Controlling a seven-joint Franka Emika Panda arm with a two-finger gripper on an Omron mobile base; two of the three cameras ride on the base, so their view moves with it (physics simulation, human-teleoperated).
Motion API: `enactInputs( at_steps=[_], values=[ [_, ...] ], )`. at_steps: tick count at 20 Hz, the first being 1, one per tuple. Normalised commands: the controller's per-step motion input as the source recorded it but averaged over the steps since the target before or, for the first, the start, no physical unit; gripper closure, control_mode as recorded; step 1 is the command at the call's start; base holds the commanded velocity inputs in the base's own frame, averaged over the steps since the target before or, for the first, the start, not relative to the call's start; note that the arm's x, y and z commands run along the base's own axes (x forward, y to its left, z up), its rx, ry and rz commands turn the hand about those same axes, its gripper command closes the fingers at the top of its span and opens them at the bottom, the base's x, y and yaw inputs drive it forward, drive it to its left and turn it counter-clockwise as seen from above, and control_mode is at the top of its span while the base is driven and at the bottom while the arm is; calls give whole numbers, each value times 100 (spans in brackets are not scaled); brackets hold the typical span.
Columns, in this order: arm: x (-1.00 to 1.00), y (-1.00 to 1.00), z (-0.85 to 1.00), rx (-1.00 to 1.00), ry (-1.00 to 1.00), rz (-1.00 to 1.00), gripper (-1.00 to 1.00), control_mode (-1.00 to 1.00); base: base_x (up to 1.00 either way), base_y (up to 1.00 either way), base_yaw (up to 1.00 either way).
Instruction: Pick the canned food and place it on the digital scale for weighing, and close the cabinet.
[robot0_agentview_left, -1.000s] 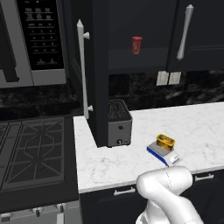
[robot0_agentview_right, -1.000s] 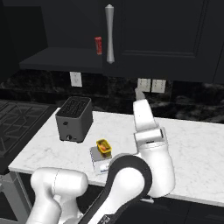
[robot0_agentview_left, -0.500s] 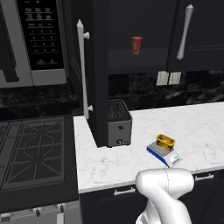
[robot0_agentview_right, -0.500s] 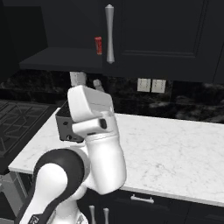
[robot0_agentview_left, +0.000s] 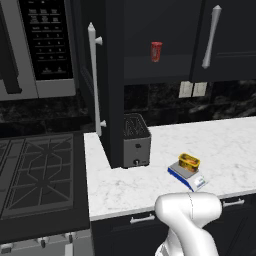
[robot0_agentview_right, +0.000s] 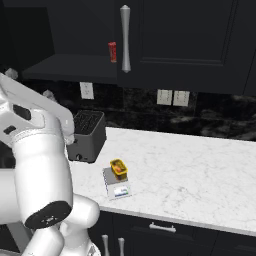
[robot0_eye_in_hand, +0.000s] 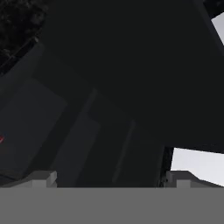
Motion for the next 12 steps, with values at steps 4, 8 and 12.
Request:
enactInputs(
  at_steps=[4, 8, 12],
  values=[
    [-66, 100, -23, -12, 0, -10, -100, -100, 0, 0, 0],
    [-32, 100, -44, -11, 0, -15, -100, -100, 0, 0, 0],
    [8, 100, -80, -20, 1, -22, -100, -100, 0, 0, 0]
  ],
)
